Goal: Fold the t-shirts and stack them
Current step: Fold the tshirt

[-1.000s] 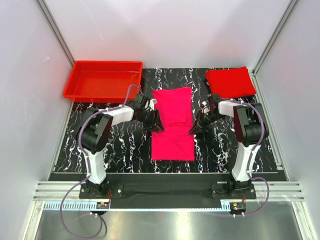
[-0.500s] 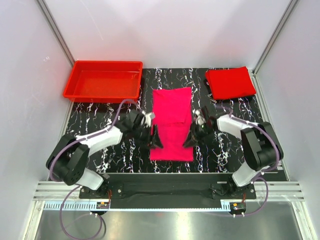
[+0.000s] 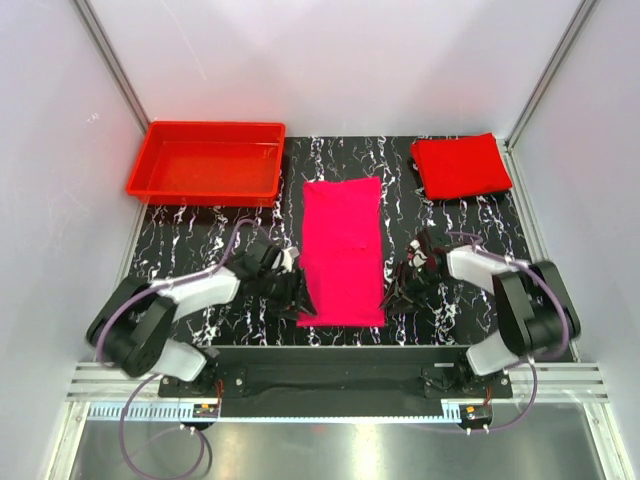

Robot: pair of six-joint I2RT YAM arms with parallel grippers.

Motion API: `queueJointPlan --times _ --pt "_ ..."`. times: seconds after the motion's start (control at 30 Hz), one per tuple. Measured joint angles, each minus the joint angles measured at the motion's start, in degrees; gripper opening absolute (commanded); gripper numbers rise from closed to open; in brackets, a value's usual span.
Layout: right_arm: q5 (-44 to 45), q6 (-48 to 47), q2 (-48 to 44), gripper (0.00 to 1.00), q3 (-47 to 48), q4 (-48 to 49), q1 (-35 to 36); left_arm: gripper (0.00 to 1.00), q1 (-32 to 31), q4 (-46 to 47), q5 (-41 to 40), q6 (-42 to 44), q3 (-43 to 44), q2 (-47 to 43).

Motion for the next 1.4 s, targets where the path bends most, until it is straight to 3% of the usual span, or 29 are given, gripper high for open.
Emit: queueJointPlan --times 0.1,0.3,0.53,1.03,1.13,1.23,1.4 --pt "3.41 0.15 -7.58 0.55 0.79 -5.22 -0.15 0.71 -0.15 -6.51 -4.26 1.09 0.09 -5.81" --pt "5.25 1.16 -12.44 0.62 0.13 -7.48 -0.22 0.71 -0.07 -15.69 -7.76 0.74 1.92 -12.98" --pt "3.45 4.24 -7.87 0.59 -6.23 -3.41 -0.22 0.70 -0.37 -17.35 -9.97 -4.61 -2.08 -14.80" --pt "-2.93 9.88 -2.40 0.55 -6.34 4.31 1.70 0.72 -0.59 -19.37 -14.03 -12.74 -5.84 -19.30" --pt "-3.04 10.49 -1.86 0.50 -6.32 5.92 1.79 0.72 -0.59 -19.89 -14.23 -13.14 -5.84 -19.30" --pt "-3.32 10.54 -0.66 0.39 -6.19 8.94 1.95 0.73 -0.59 -20.83 -14.82 -13.53 -5.81 -19.30" --pt "-2.45 9.68 0.52 0.07 -6.16 12.59 2.23 0.74 -0.59 -21.20 -15.54 -15.10 -5.77 -18.60"
